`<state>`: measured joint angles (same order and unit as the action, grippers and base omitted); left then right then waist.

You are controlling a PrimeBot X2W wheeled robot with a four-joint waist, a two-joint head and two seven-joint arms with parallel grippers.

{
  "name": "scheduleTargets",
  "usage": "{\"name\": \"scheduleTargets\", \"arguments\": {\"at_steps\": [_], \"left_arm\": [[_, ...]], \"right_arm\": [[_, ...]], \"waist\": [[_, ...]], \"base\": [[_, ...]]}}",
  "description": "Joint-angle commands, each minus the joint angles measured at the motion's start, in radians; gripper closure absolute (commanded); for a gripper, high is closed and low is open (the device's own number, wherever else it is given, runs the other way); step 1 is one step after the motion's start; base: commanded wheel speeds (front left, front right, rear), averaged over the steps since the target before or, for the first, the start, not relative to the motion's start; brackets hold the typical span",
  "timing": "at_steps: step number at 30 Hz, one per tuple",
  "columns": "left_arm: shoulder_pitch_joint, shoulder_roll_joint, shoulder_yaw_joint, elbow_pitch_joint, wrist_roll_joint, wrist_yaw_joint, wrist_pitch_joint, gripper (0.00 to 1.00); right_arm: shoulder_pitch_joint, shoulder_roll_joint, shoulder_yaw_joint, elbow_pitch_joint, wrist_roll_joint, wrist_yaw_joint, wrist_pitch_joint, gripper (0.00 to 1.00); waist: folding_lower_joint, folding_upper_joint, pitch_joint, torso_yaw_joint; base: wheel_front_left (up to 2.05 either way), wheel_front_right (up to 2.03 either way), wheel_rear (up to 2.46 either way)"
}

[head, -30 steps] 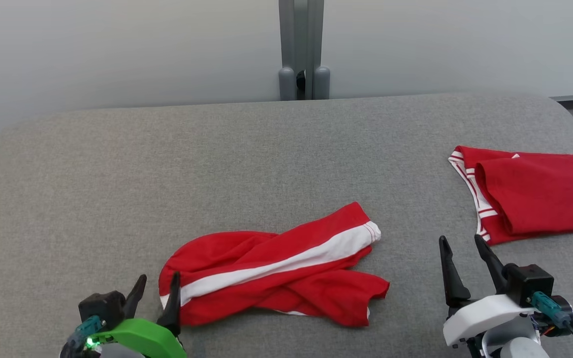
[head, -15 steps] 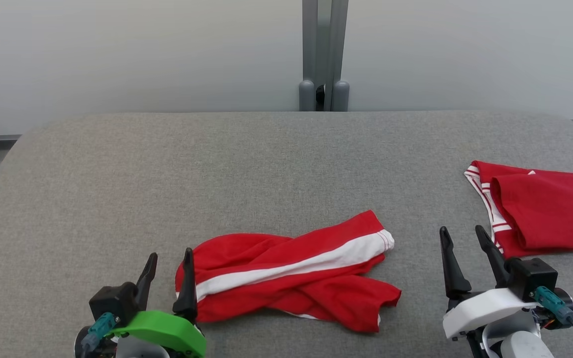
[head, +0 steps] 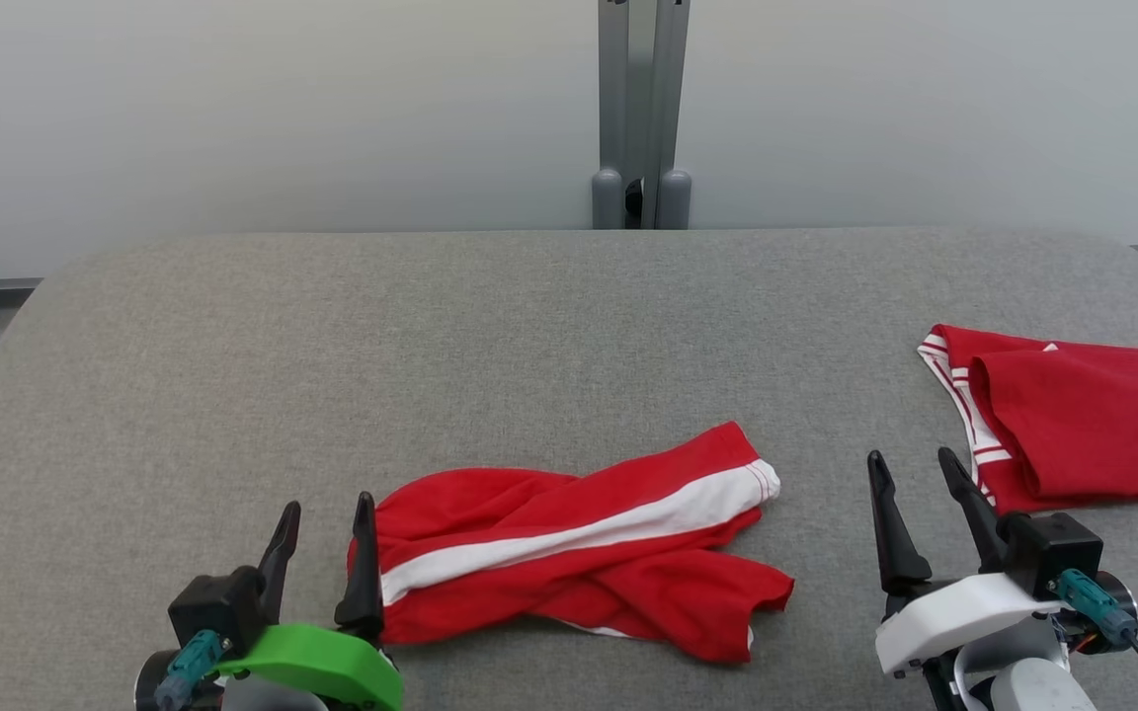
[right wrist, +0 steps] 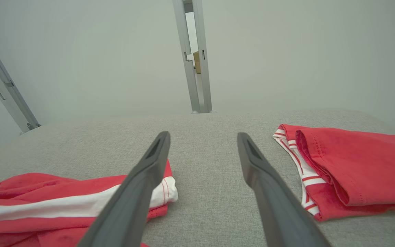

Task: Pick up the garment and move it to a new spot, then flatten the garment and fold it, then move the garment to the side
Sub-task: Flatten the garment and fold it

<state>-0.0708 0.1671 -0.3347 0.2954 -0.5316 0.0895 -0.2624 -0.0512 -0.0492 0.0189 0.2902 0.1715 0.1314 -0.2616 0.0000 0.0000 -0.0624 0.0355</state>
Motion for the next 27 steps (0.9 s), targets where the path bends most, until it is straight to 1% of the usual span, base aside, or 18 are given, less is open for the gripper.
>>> {"name": "scheduleTargets", "arguments": {"at_steps": [1, 12, 13, 16, 20, 23, 27], "left_arm": [[0.014, -0.001, 0.005, -0.005, 0.015, 0.005, -0.003, 0.00], [0.028, 0.009, 0.005, -0.004, 0.032, 0.010, 0.005, 0.00], [0.034, 0.009, 0.005, 0.000, 0.025, 0.013, 0.016, 0.00], [0.059, 0.014, -0.002, 0.016, -0.009, 0.014, 0.097, 0.00], [0.093, 0.002, 0.003, 0.018, -0.081, -0.006, 0.201, 0.00], [0.104, -0.010, 0.019, 0.025, -0.137, -0.019, 0.242, 0.00], [0.077, -0.014, 0.032, 0.052, -0.168, -0.032, 0.254, 0.00]], "right_arm": [[0.002, -0.003, -0.001, -0.005, 0.002, -0.002, -0.004, 0.00], [0.008, -0.003, -0.002, -0.010, -0.003, -0.002, -0.004, 0.00], [0.008, -0.003, -0.001, -0.010, -0.003, -0.002, -0.004, 0.00], [0.011, -0.003, 0.001, -0.012, -0.003, -0.002, -0.004, 0.00], [0.014, -0.003, 0.002, -0.007, -0.005, -0.002, -0.004, 0.00], [0.014, -0.003, 0.007, -0.003, -0.006, -0.002, -0.004, 0.00], [0.005, -0.003, 0.014, 0.002, -0.009, -0.002, -0.004, 0.00]], "waist": [[0.0000, 0.0000, 0.001, -0.001], [0.0000, 0.0000, 0.004, 0.006], [0.0000, 0.0000, 0.004, 0.006], [0.0000, 0.0000, 0.006, 0.006], [0.0000, 0.0000, 0.012, 0.006], [0.0000, 0.0000, 0.017, 0.004], [0.0000, 0.0000, 0.024, -0.004]], "base": [[0.00, 0.00, 0.00], [0.00, 0.00, 0.00], [0.00, 0.00, 0.00], [0.00, 0.00, 0.00], [0.00, 0.00, 0.00], [0.00, 0.00, 0.00], [0.00, 0.00, 0.00]]}}
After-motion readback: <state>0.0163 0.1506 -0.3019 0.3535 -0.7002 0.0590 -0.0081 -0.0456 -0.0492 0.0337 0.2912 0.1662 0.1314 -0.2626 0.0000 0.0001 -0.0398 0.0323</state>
